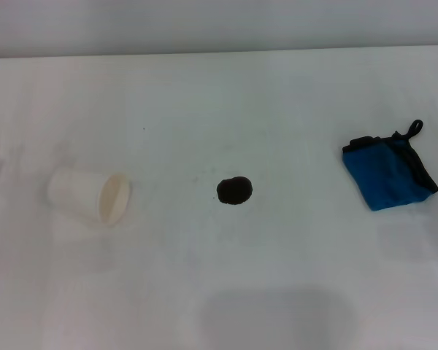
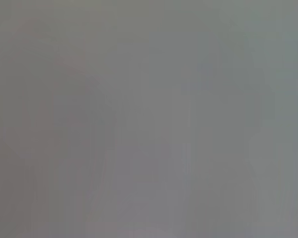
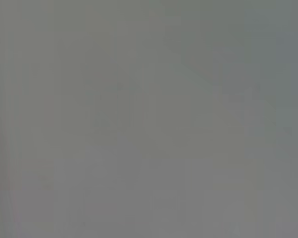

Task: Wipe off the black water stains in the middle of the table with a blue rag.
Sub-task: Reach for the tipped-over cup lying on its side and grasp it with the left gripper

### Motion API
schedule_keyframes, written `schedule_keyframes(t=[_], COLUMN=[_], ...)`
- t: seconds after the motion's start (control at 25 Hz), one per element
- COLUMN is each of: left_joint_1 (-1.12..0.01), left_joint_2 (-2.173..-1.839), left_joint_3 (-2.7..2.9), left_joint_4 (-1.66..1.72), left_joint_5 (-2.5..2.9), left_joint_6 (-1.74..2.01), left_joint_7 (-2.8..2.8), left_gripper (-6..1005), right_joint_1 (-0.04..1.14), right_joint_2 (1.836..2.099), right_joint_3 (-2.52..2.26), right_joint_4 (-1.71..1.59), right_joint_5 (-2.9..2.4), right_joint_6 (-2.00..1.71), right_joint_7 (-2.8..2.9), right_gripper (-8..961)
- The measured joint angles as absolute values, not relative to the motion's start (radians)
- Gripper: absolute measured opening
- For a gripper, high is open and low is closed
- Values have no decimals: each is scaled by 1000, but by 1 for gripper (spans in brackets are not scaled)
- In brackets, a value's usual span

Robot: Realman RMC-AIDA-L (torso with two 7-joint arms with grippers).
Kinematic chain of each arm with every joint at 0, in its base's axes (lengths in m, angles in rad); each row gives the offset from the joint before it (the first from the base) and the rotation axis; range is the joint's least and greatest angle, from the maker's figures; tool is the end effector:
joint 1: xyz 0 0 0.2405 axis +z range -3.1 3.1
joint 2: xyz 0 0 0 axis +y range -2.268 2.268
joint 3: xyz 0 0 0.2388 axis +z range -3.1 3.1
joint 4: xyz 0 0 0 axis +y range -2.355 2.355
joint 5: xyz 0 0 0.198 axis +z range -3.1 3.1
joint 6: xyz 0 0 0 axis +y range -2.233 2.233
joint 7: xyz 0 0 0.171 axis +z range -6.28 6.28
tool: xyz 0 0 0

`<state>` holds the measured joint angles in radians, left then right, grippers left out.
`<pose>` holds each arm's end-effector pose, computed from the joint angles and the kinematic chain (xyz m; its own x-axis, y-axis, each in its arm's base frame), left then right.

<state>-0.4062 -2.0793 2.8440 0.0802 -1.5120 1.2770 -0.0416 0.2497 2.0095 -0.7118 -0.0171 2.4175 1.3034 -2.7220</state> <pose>-0.3327 0.3225 0.0218 0.7802 -0.0647 0.6221 0.6234 -0.0002 -0.7819 0.3903 0.2710 0.0596 0.6476 -0.0149 -0.7618 -0.7610 0.0383 -0.6476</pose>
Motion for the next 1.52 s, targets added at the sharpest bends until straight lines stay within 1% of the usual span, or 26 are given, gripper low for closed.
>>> schedule_keyframes(t=[0.4, 0.88, 1.16, 1.24, 1.36, 1.52], left_joint_1=[-407, -438, -442, -441, -440, -440], left_joint_2=[-2079, -2079, -2078, -2078, -2077, -2075], left_joint_3=[2844, 2844, 2844, 2844, 2844, 2844], left_joint_4=[75, 76, 75, 75, 74, 73], left_joint_5=[-1510, -1521, -1523, -1523, -1523, -1523], left_joint_6=[1260, 1193, 1184, 1181, 1173, 1173], left_joint_7=[-41, -42, -44, -43, -42, -44], left_gripper=[878, 878, 878, 878, 878, 878], right_joint_1=[264, 274, 269, 261, 256, 278], right_joint_2=[2012, 2014, 2006, 2001, 1984, 1947], right_joint_3=[-712, -725, -752, -752, -752, -752], right_joint_4=[-19, -20, -79, -127, -221, -361], right_joint_5=[2416, 2408, 2337, 2284, 2173, 1966], right_joint_6=[1314, 1355, 1361, 1360, 1336, 1274], right_joint_7=[-2716, -2698, -2500, -2405, -2193, -1830], right_gripper=[485, 484, 484, 484, 484, 484])
